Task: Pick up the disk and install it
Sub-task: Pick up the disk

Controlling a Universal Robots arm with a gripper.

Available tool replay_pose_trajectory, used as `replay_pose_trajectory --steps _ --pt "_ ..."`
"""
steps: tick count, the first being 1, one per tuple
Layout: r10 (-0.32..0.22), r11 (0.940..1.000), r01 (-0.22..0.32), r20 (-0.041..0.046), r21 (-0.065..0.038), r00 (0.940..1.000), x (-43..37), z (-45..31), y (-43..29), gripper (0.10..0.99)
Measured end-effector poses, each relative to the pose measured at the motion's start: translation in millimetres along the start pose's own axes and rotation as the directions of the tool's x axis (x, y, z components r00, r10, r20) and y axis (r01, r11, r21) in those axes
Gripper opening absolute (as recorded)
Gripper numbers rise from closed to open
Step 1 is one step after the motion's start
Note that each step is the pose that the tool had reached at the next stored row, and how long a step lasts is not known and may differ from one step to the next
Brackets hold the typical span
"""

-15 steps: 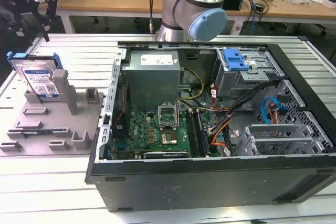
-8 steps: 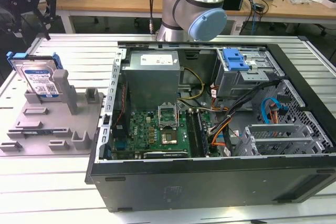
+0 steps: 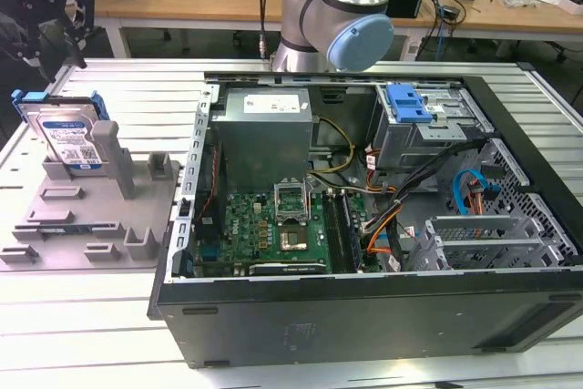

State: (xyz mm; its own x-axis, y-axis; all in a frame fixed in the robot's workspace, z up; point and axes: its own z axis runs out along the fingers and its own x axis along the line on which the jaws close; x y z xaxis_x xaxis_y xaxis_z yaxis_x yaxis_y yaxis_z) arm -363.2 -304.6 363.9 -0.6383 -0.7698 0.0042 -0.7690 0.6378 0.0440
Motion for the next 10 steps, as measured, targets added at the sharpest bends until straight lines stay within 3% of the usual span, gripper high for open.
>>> replay_pose_trajectory --steps 6,9,10 --pt "-0.125 0.9922 0.125 -0.0056 0.0 0.9922 0.0 0.0 0.0 0.498" --pt "-0.188 0.9821 0.188 -0.0079 0.001 0.9821 0.0 0.0 0.0 0.498" --pt "-0.225 0.9743 0.225 -0.0089 0.002 0.9743 0.0 0.0 0.0 0.498"
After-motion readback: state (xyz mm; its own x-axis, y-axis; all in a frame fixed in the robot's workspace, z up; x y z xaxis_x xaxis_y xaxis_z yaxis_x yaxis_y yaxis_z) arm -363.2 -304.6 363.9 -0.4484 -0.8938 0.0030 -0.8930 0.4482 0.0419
